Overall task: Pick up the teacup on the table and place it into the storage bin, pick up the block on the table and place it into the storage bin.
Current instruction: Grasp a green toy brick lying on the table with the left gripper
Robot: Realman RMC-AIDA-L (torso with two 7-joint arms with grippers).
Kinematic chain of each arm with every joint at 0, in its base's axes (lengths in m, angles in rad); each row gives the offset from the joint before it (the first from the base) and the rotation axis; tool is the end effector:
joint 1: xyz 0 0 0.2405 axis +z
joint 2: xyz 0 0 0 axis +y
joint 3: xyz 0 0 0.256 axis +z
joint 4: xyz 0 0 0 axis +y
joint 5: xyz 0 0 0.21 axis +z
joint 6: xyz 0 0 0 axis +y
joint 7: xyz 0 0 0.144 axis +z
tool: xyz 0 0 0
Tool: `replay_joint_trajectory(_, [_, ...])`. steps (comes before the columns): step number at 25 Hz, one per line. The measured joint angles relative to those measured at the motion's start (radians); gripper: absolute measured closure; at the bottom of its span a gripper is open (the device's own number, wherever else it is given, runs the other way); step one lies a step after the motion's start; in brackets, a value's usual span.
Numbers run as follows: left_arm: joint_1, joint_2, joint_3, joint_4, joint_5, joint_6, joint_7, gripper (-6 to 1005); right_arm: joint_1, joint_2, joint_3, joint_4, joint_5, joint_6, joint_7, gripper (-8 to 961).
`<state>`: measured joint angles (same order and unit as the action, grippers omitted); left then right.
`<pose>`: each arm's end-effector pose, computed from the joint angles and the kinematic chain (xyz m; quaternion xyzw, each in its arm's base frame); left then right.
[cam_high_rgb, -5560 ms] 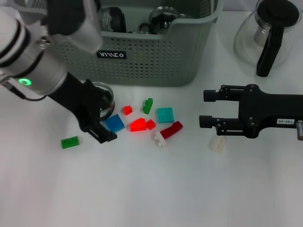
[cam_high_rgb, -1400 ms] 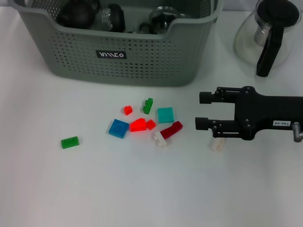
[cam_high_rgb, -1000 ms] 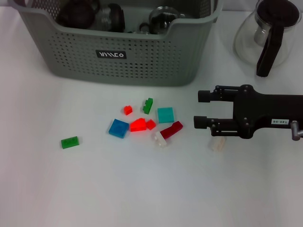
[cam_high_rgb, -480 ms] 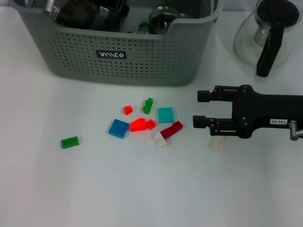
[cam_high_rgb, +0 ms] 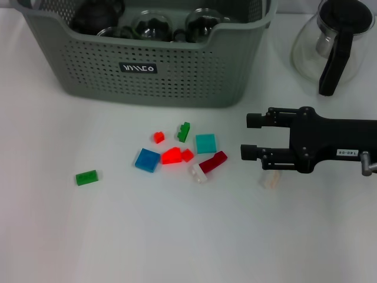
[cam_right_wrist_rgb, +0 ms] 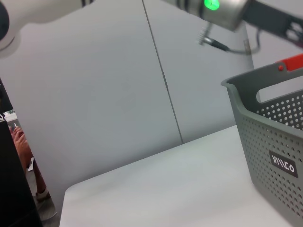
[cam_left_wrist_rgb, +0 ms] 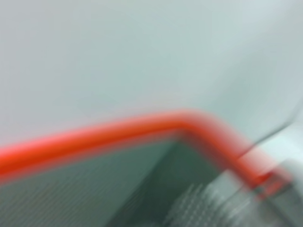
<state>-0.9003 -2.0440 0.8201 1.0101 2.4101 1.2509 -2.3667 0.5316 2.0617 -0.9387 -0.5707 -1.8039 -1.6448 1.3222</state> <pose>-0.1351 0.4613 0.0617 -0.8866 -0.3578 -0.1123 0.2709 0.2346 0.3084 -0.0256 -0.9451 0.1661 0.2804 0.0244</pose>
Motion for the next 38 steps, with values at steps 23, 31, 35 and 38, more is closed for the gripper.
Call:
replay_joint_trajectory(23, [0.314, 0.121, -0.304, -0.218, -0.704, 0.756, 0.556, 370, 0.008, 0.000, -0.002, 0.000, 0.000, -0.004, 0.000, 210])
replay_joint_trajectory(31, [0.422, 0.102, -0.207, 0.113, -0.360, 0.779, 0.666, 377, 0.009, 0.000, 0.002, 0.000, 0.000, 0.000, -0.001, 211])
replay_joint_trajectory(35, [0.434, 0.043, -0.130, 0.310, -0.191, 0.773, 0.645, 376, 0.009, -0.001, 0.005, 0.000, 0.000, 0.000, 0.002, 211])
replay_joint_trajectory(38, [0.423, -0.018, -0.050, 0.447, -0.004, 0.765, 0.620, 378, 0.009, -0.002, 0.006, 0.000, 0.000, 0.001, 0.003, 212])
